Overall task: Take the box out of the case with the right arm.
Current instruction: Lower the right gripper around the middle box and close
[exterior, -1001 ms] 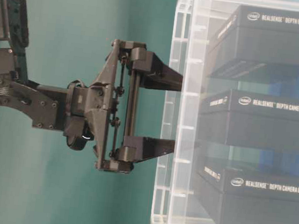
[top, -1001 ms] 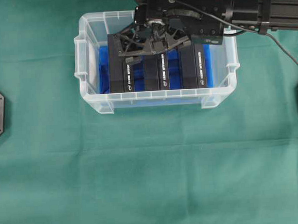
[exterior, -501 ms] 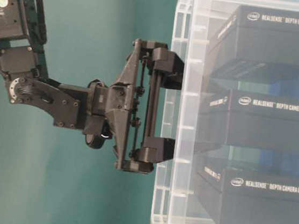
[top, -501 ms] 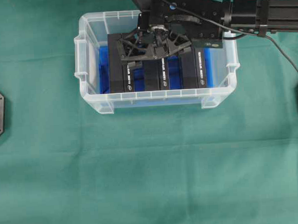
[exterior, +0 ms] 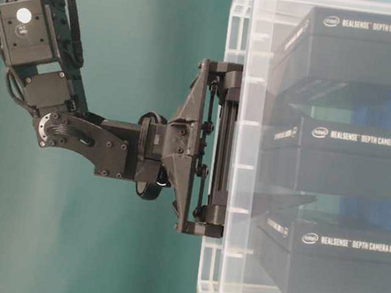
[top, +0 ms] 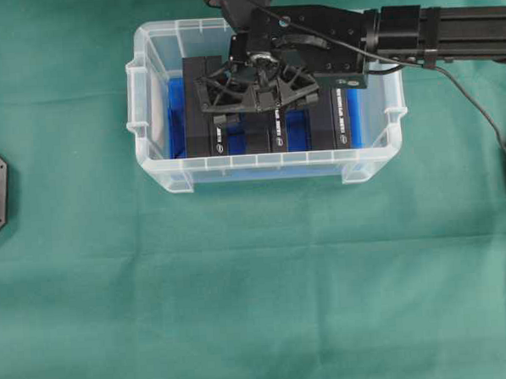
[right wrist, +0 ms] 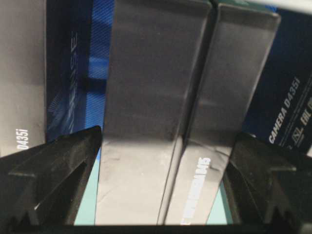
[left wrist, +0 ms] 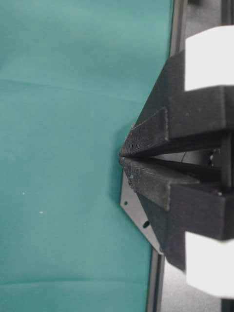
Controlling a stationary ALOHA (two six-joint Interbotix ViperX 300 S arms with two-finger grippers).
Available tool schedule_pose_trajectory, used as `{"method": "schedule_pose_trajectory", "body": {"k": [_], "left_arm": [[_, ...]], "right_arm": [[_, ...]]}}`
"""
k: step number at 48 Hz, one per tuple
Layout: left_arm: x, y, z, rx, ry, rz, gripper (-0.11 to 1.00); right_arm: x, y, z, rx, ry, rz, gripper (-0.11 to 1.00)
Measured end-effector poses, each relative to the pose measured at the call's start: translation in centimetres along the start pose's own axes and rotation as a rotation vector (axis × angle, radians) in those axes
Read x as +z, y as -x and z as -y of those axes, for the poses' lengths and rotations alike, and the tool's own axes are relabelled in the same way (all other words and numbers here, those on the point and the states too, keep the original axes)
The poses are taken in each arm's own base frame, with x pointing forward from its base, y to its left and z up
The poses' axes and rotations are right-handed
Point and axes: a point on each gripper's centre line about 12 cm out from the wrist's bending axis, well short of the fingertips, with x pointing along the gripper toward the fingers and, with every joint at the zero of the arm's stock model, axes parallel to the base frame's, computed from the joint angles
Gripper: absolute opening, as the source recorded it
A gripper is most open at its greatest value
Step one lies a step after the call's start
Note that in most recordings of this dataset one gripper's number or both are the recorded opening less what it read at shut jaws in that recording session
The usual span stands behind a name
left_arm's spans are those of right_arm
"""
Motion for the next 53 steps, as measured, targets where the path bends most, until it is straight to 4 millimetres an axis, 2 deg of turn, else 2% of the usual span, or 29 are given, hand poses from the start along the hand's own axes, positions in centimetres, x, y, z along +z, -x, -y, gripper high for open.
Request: {"method": "schedule_pose_trajectory", "body": {"k": [7, 12, 18, 19, 44, 53], "left_arm": [[0.0, 0.0, 0.0, 0.000, -0.002, 0.000, 0.02], [0.0, 0.0, 0.0, 0.000, 0.000, 0.000, 0.02], [0.0, 0.0, 0.0, 0.000, 0.000, 0.000, 0.02], [0.0, 0.0, 0.0, 0.000, 0.000, 0.000, 0.02], [0.0, 0.0, 0.0, 0.000, 0.000, 0.000, 0.02], [0.0, 0.0, 0.0, -0.001, 0.000, 0.003, 0.02]], "right_arm": [[0.0, 0.0, 0.0, 0.000, -0.012, 0.000, 0.92], [-0.1, 0.0, 0.0, -0.001, -0.036, -0.003, 0.87], [-0.2, 0.0, 0.1, -0.009, -0.072, 0.000, 0.66], [-0.2, 0.0, 0.1, -0.012, -0.074, 0.000, 0.65], [-0.5, 0.0, 0.2, -0.026, -0.067, 0.001, 0.65], [-0.5, 1.1, 0.4, -0.051, -0.073, -0.001, 0.65]]}}
